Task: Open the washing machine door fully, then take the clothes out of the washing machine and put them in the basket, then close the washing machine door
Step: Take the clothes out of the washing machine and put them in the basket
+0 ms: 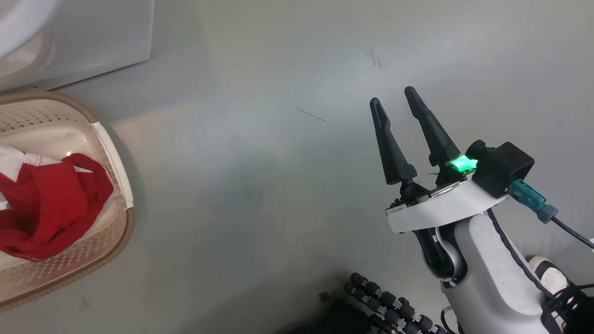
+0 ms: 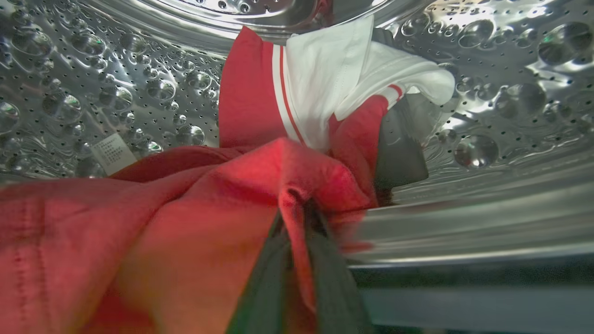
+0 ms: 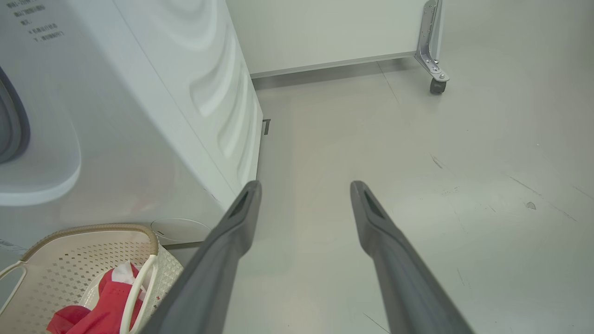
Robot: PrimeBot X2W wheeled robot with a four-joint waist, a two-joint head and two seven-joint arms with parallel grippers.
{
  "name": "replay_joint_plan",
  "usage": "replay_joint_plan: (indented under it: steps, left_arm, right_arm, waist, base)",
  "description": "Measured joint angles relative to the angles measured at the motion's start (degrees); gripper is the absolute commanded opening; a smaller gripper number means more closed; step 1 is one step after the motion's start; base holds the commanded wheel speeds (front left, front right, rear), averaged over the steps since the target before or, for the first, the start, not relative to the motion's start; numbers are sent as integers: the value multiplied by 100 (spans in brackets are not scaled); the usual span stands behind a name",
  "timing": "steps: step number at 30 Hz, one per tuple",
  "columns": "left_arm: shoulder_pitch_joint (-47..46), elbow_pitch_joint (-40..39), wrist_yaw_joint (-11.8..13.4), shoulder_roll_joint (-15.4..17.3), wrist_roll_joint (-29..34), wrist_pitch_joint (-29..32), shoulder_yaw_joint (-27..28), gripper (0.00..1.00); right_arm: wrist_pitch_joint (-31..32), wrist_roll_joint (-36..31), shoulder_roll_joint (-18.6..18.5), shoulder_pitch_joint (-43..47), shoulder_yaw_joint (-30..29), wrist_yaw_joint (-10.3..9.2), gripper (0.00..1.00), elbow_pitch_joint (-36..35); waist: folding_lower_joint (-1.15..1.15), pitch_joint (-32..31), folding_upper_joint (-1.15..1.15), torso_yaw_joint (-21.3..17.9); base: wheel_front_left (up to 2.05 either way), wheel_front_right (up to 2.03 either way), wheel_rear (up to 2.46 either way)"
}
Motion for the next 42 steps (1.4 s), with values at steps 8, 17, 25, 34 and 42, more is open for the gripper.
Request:
replay_joint_plan:
  steps: [8,17,25,34,42]
  left_arm:
    - [-86,225,1,-54,2,-205,-57,0]
    - [-79,543,-1,-405,-142,-800,-59,0]
    - [231,823,-168,-798,-423,-1437,-79,0]
    - [906,987,-519,-1425,-572,-2191,-307,0]
    - [1494,1006,-803,-1707,-571,-2736,-584,0]
  right_arm:
    - [0,0,10,-73,-38,0,100,31]
    - [0,-64,12,-102,-157,0,100,108]
    - [-1,-178,-81,-104,-282,0,100,175]
    - [-18,-316,-292,-60,-363,0,100,287]
    - [-18,-368,-444,205,-323,0,100,376]
  waist:
    - [0,-26,0,35]
    - [-1,-268,0,188]
    - [0,-610,0,420]
    - [-1,-1097,0,802]
    - [-1,-1599,0,1208]
  base:
    - [0,0,0]
    - [0,0,0]
    - [0,0,0]
    - [0,0,0]
    - [0,0,0]
